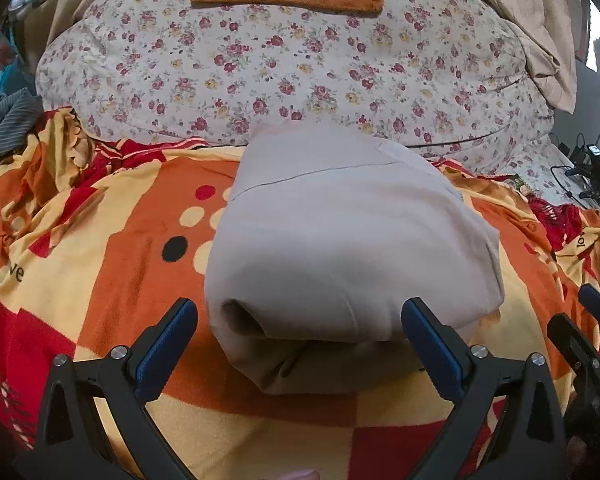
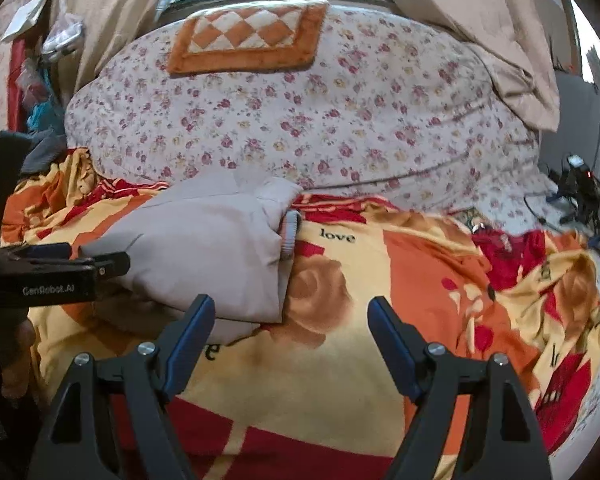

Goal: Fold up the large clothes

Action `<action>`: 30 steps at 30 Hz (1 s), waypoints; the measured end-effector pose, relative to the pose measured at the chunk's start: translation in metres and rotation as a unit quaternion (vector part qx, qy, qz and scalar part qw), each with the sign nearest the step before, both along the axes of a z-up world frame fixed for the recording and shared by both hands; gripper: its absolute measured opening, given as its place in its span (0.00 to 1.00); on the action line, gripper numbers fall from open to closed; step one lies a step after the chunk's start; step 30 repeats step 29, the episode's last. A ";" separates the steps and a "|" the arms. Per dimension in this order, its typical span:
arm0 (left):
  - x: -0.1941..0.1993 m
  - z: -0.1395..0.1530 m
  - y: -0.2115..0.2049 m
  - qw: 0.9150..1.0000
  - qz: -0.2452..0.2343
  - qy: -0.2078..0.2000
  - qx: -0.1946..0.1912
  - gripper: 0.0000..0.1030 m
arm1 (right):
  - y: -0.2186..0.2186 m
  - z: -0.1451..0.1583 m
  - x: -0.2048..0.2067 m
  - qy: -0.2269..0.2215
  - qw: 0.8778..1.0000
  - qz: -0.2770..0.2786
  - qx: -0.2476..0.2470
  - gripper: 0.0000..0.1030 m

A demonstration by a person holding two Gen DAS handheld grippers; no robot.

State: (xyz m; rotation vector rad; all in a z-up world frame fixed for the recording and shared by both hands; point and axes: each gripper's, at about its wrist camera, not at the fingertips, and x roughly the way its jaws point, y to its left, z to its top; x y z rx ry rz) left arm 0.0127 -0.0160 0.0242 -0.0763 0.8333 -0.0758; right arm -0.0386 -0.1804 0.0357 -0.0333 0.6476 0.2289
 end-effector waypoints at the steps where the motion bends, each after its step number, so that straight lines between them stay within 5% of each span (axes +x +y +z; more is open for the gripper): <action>1: 0.000 0.000 0.000 1.000 0.000 0.001 0.000 0.91 | -0.001 -0.001 0.002 0.009 1.000 0.006 0.008 0.80; 30: 0.003 -0.010 0.000 0.999 0.012 0.018 0.030 0.91 | 0.000 -0.004 0.003 0.013 1.000 0.002 -0.005 0.80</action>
